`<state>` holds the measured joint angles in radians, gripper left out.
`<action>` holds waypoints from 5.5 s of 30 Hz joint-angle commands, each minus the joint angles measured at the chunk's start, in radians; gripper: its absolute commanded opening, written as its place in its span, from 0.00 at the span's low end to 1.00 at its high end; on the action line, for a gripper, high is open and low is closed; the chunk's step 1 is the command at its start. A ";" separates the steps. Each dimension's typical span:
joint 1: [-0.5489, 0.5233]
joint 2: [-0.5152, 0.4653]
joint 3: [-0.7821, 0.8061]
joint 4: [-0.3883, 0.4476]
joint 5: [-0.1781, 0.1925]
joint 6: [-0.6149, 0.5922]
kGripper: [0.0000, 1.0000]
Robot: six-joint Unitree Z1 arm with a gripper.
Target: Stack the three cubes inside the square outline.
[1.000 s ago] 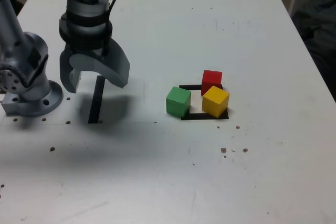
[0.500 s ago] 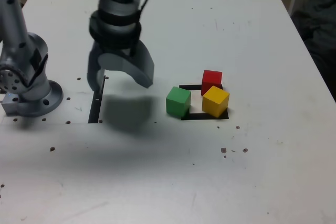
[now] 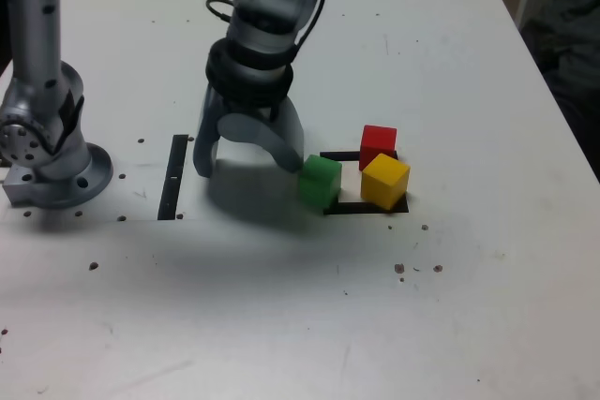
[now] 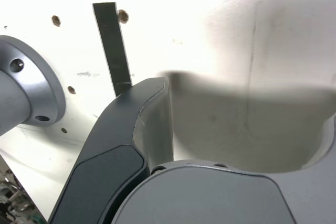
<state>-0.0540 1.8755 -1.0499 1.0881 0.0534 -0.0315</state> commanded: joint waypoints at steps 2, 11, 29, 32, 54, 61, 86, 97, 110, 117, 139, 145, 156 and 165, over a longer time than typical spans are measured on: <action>0.002 0.016 -0.016 0.003 0.002 0.002 1.00; -0.004 0.049 -0.078 0.020 -0.005 0.009 1.00; -0.035 0.137 -0.253 0.104 -0.049 0.021 0.99; -0.035 0.153 -0.285 0.121 -0.052 0.023 0.99; -0.139 0.246 -0.521 0.275 -0.074 0.002 0.99; -0.144 0.205 -0.497 0.324 -0.067 -0.029 0.99; -0.096 0.229 -0.415 0.168 -0.074 0.014 1.00; -0.087 0.264 -0.476 0.158 -0.083 0.040 1.00; -0.087 0.212 -0.523 0.280 -0.026 0.022 0.99; -0.086 0.179 -0.587 0.345 0.019 0.037 0.99; 0.053 0.358 -0.747 0.362 0.015 0.169 0.95; 0.075 0.387 -0.760 0.361 0.006 0.178 0.87; 0.080 0.397 -0.765 0.364 0.014 0.172 0.44; 0.071 0.403 -0.761 0.362 0.005 0.168 0.27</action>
<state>0.0189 2.2702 -1.8109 1.4500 0.0628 0.1392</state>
